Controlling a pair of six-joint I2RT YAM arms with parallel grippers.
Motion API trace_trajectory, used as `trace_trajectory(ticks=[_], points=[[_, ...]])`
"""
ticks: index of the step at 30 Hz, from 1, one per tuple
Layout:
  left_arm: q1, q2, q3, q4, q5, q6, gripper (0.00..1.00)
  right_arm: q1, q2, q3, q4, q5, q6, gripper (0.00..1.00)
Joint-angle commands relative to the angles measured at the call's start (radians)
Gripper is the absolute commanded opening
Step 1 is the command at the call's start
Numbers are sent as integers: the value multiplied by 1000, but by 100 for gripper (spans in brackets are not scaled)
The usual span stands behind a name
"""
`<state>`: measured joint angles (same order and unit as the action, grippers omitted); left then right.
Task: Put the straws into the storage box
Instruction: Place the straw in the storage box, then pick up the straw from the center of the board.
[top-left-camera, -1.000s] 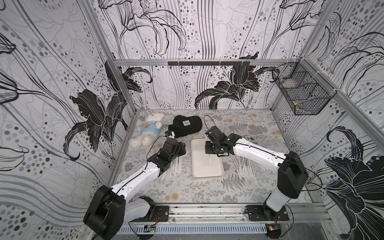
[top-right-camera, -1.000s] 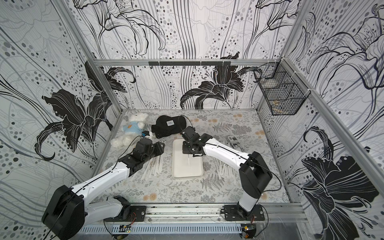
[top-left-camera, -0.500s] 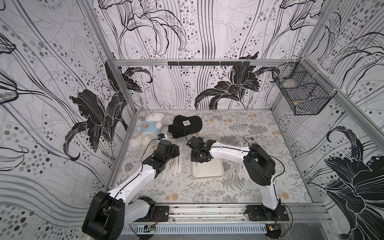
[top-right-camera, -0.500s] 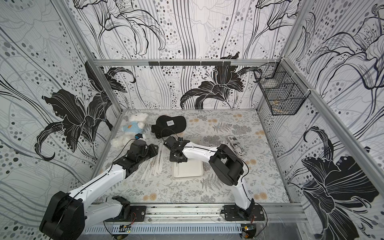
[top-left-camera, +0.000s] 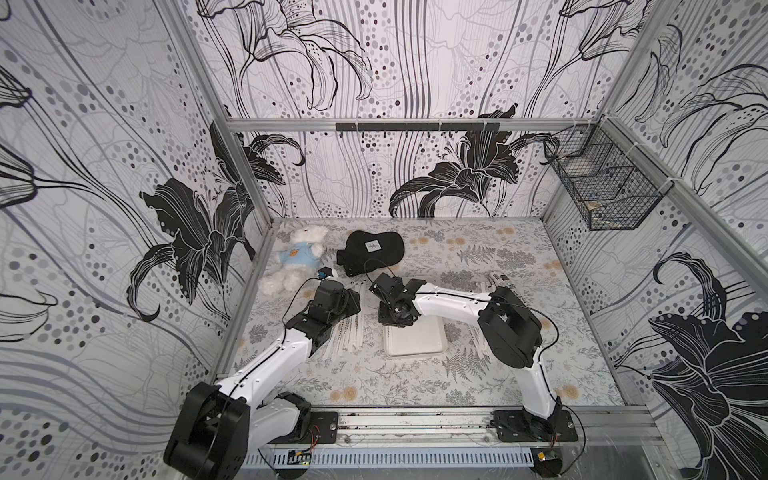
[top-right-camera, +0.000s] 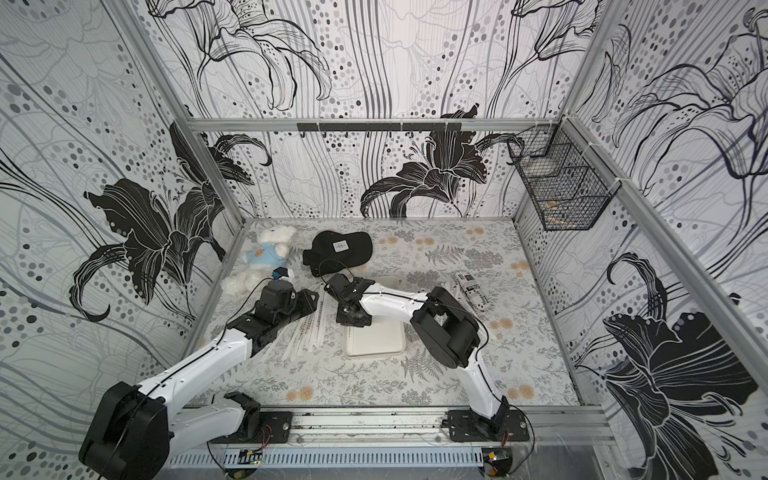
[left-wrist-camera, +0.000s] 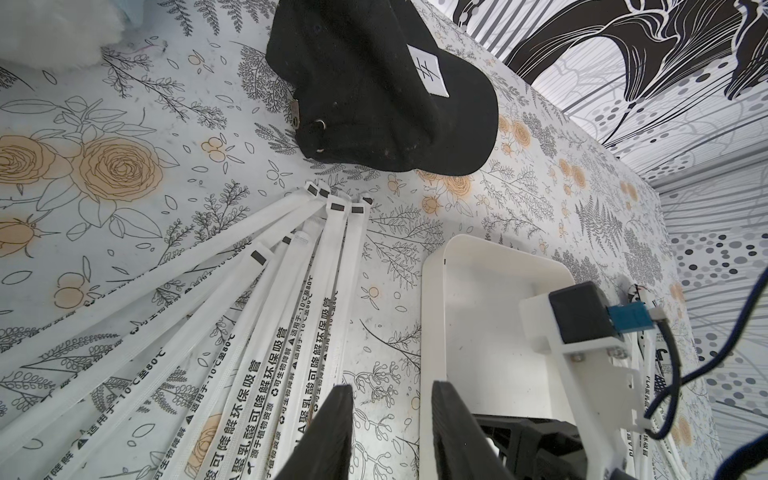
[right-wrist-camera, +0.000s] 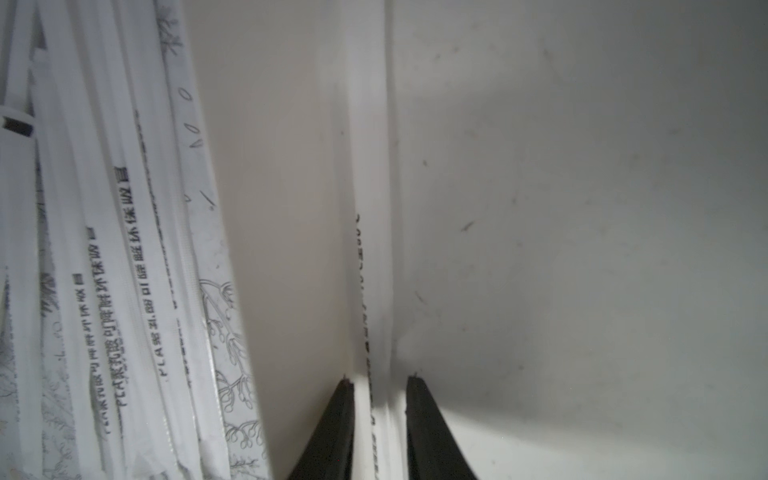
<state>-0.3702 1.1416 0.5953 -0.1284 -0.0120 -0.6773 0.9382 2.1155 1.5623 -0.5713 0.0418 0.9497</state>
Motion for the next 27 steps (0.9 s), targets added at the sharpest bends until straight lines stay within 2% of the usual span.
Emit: trace_trajectory(ticks=[1,6,8,10,12,16,21,27], points=[[32,-6,-14,23,12,1,36,-4,-33,15,-17,-20,-18,29],[72,22,-17,40,50,21,33,-54,-172,-46,-12,-39,-58,33],[30,82,3,33,45,41,29,-95,-247,-107,8,-61,-78,35],[-55,146,50,-13,-39,67,30,-127,-276,-139,-2,-59,-106,35],[-96,208,81,-31,-79,73,29,-141,-290,-160,-12,-28,-122,34],[-95,316,125,-59,-134,88,24,-144,-305,-173,10,6,-116,34],[-98,419,188,-69,-121,132,22,-144,-310,-204,32,0,-117,33],[-102,496,248,-125,-181,168,21,-147,-334,-251,51,9,-118,32]])
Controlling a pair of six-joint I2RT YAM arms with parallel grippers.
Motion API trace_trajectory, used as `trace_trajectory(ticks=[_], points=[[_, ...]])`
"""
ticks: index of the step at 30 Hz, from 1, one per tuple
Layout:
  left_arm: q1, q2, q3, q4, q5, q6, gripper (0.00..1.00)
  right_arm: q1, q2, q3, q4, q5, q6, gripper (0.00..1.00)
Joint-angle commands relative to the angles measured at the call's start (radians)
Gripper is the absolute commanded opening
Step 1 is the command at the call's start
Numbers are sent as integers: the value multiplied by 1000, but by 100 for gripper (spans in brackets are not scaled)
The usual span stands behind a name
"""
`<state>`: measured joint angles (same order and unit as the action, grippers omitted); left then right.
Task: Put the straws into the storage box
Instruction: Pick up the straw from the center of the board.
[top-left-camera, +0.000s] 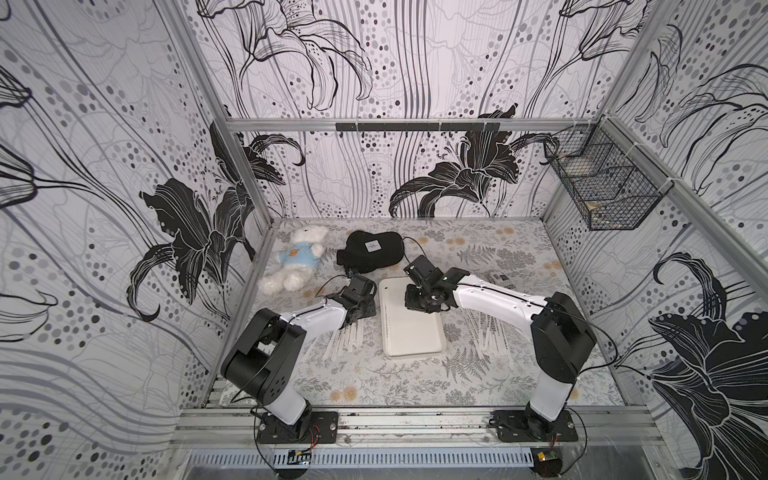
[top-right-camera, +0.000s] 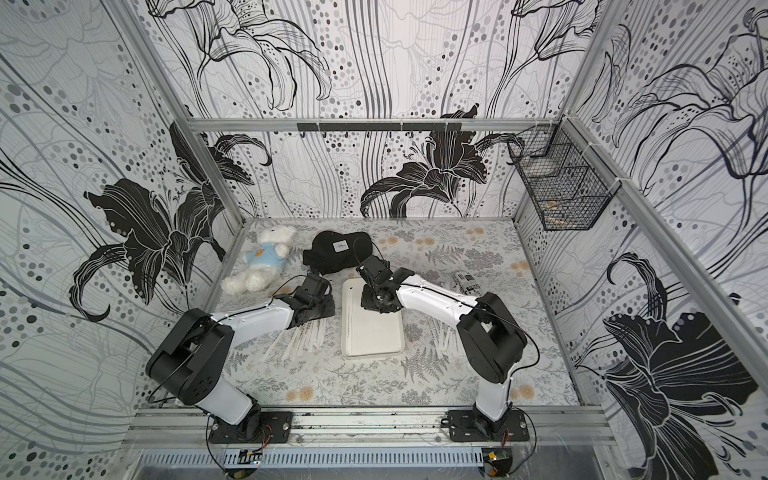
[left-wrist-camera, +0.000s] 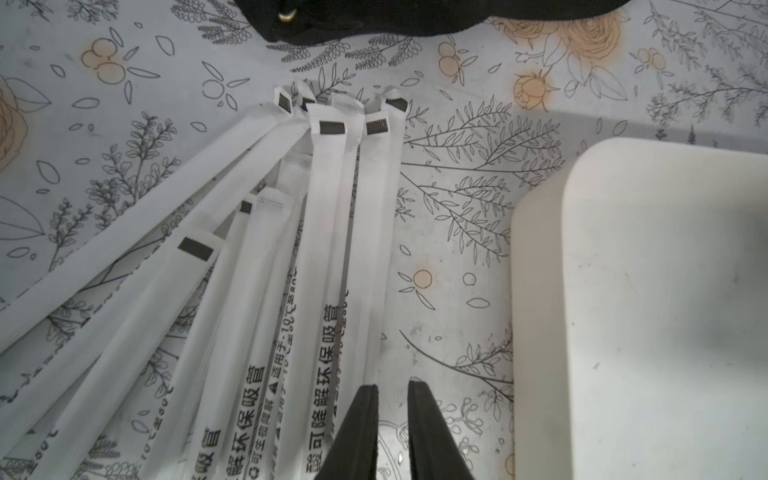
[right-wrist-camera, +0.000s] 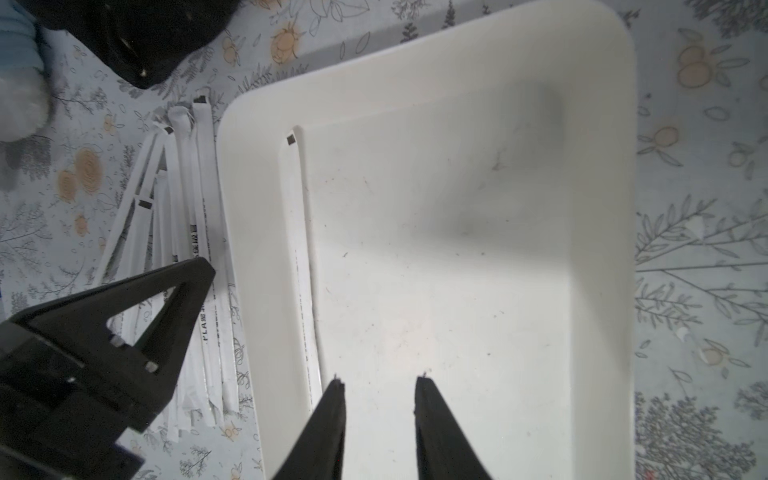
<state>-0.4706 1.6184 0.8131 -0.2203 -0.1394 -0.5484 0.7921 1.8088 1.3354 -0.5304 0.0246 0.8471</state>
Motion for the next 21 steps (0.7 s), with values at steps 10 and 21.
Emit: trace_trajectory(ticks=[10,21], points=[[-42,86,53,-56,-84,28,20,-4,-33,-58,51,24,-10,32],[-39,37,41,-55,-1,9,14,-7,-37,-75,63,28,-18,31]])
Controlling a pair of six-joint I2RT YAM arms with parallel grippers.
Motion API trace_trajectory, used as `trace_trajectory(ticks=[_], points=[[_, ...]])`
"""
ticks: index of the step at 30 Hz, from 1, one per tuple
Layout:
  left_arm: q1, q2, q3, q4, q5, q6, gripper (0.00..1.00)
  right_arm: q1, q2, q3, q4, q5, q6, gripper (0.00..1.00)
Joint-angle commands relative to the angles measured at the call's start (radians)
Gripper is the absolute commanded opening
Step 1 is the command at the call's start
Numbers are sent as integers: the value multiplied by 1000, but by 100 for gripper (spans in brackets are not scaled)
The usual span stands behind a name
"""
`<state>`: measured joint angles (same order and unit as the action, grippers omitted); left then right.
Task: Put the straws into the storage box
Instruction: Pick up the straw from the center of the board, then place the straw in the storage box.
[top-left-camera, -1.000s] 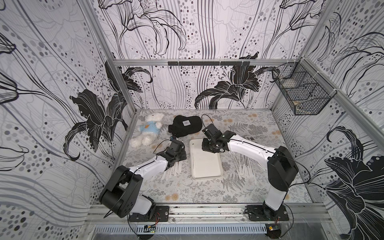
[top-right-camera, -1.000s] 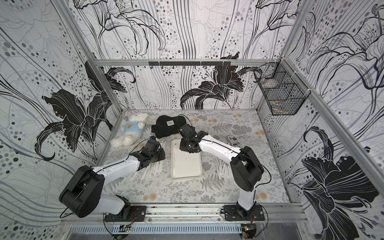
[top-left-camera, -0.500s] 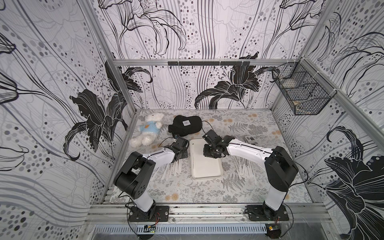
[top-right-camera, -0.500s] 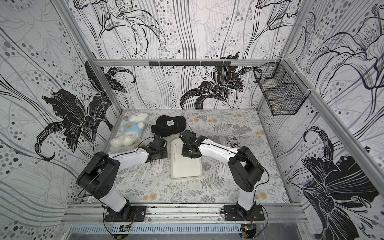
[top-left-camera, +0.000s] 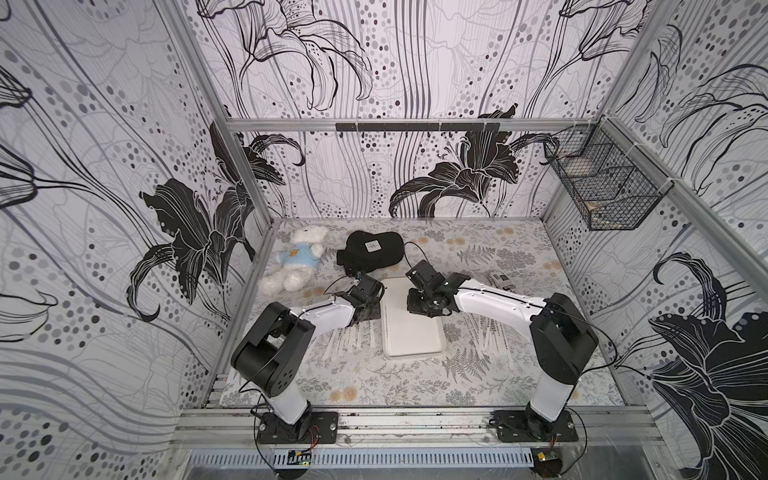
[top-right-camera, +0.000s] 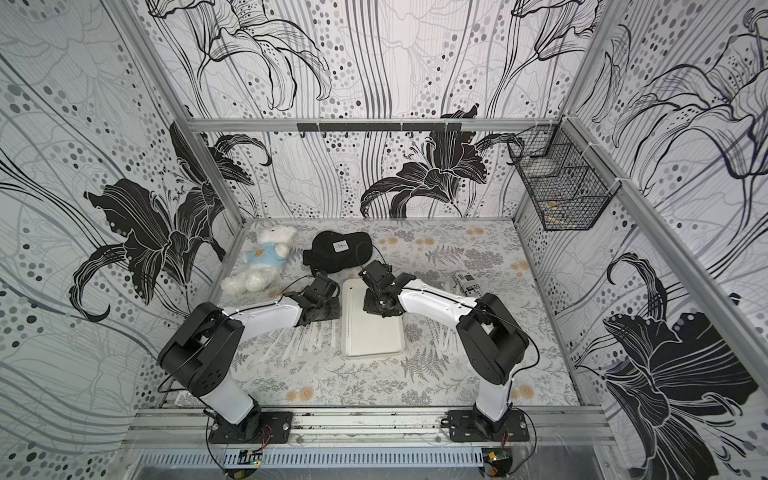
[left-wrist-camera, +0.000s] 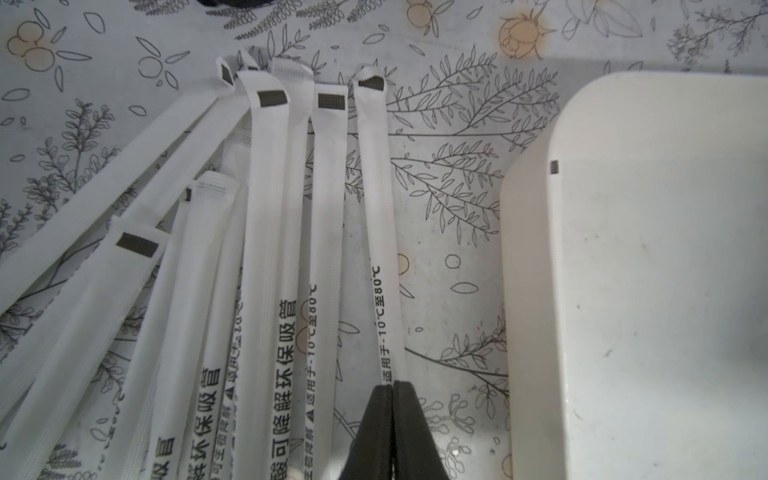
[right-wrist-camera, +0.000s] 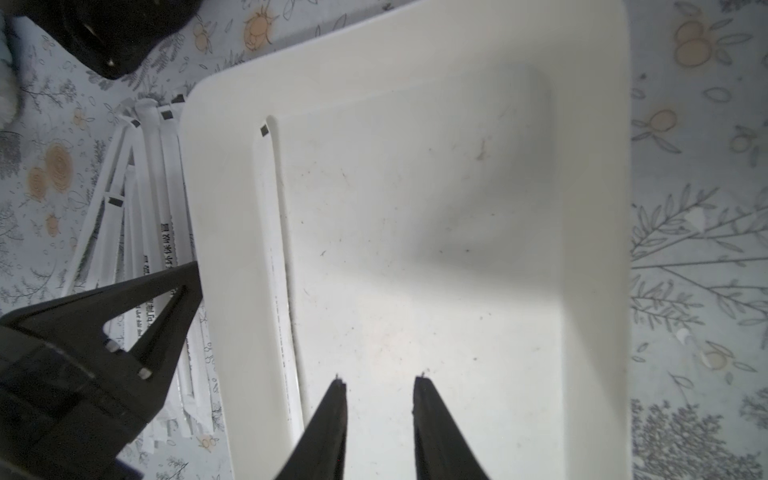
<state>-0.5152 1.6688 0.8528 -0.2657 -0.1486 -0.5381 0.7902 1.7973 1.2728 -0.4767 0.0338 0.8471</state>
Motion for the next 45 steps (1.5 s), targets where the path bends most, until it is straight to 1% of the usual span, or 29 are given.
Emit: trace_trajectory(ticks=[1,6,9,11,17,21,23,27,33,35,37,40,43,45], points=[[6,-16,5,-12,7,-1,14,-5,-23,-11,9,18,-18,31],[6,5,25,-25,-22,-2,23,-5,-24,-12,12,18,-23,31],[5,32,33,-16,-13,4,23,-5,-27,-15,11,19,-23,31],[4,47,32,-2,1,-1,22,-5,-29,-16,12,22,-25,31],[3,61,29,3,-7,1,18,-6,-28,-21,14,23,-24,31],[3,53,25,-15,-11,6,10,-6,-31,-20,15,25,-23,31],[3,32,20,-22,-12,4,6,-6,-32,-20,18,25,-24,31],[4,-25,22,-52,-20,-5,2,-7,-31,-18,20,23,-26,31],[4,-119,48,-116,-62,-16,0,-8,-31,-16,23,21,-28,31],[4,-171,65,-155,-96,-25,0,-9,-38,-16,19,24,-30,30],[-1,-234,75,-180,-104,-31,0,-15,-50,-22,16,29,-30,30],[-71,-294,81,-167,-97,-65,0,-28,-69,-30,15,37,-31,30],[-175,-284,71,-99,-60,-138,0,-41,-82,-30,13,50,-37,30],[-221,-253,51,-33,-51,-180,0,-49,-90,-32,10,58,-40,30]])
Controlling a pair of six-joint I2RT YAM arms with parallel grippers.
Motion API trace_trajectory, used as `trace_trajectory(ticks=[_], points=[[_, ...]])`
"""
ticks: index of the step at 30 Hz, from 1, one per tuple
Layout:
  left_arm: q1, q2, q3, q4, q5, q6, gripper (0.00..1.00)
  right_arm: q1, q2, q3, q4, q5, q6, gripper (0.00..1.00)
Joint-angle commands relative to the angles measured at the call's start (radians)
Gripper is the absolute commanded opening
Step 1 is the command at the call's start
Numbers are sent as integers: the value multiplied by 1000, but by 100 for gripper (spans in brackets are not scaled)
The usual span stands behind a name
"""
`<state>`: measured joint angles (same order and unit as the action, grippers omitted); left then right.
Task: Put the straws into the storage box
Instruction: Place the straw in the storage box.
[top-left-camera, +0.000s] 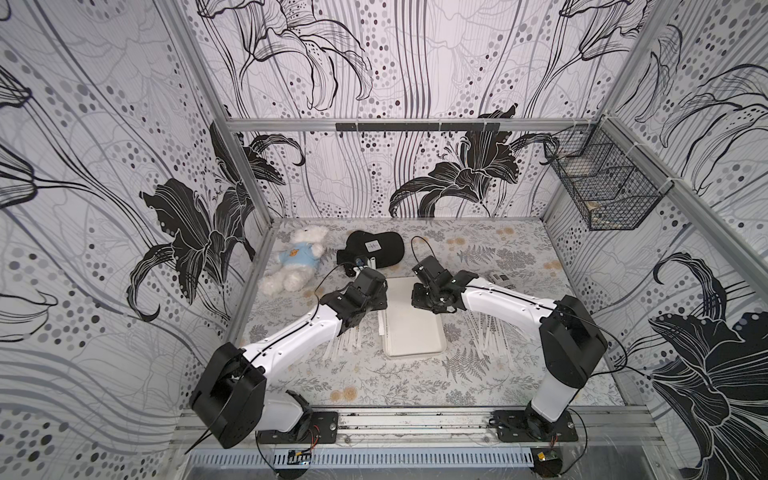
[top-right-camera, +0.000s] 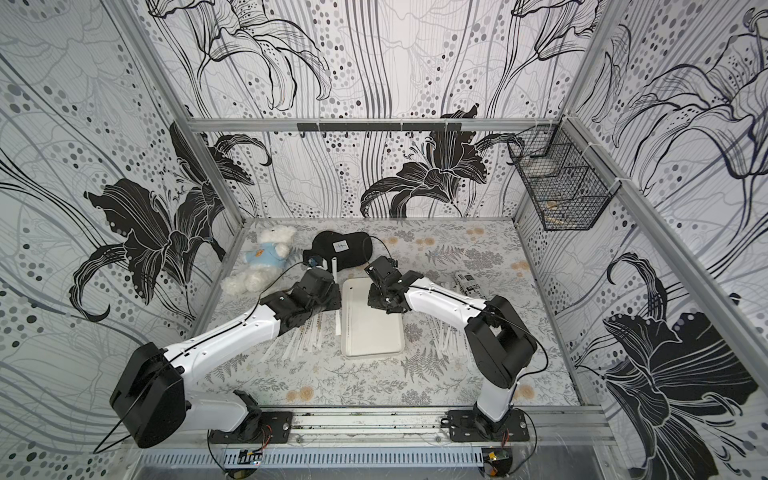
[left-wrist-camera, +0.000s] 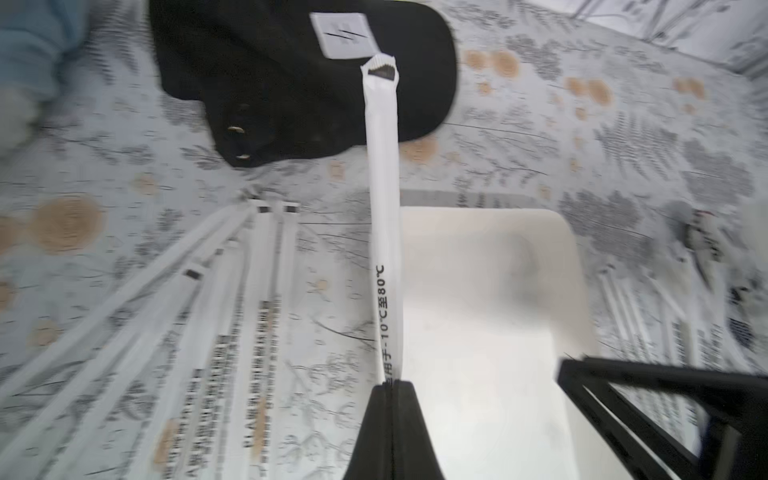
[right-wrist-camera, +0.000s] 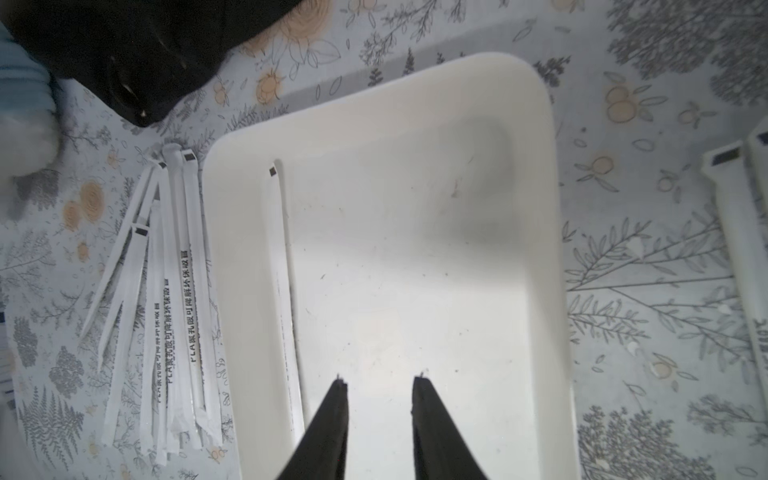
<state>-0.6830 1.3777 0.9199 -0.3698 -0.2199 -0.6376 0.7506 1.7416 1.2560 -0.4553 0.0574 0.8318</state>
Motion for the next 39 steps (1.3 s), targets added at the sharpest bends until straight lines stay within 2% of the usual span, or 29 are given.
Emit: trace_trajectory(ticks=[1,5,15,25,36,39], points=[[-61,58,-18,90,22,-92,0,-13,-37,-16,-12,36,-27,30],[-71,148,-17,182,21,-114,0,-23,-48,-29,-17,40,-31,30],[-87,293,-60,181,-26,-111,0,-28,-61,-52,-13,39,-30,30],[-89,355,-48,173,-41,-97,0,-28,-50,-39,-17,37,-38,30],[-89,342,-8,139,-47,-83,9,-31,-51,-46,-19,42,-45,29],[-89,323,-1,126,-51,-85,15,-38,-60,-54,-22,34,-60,30]])
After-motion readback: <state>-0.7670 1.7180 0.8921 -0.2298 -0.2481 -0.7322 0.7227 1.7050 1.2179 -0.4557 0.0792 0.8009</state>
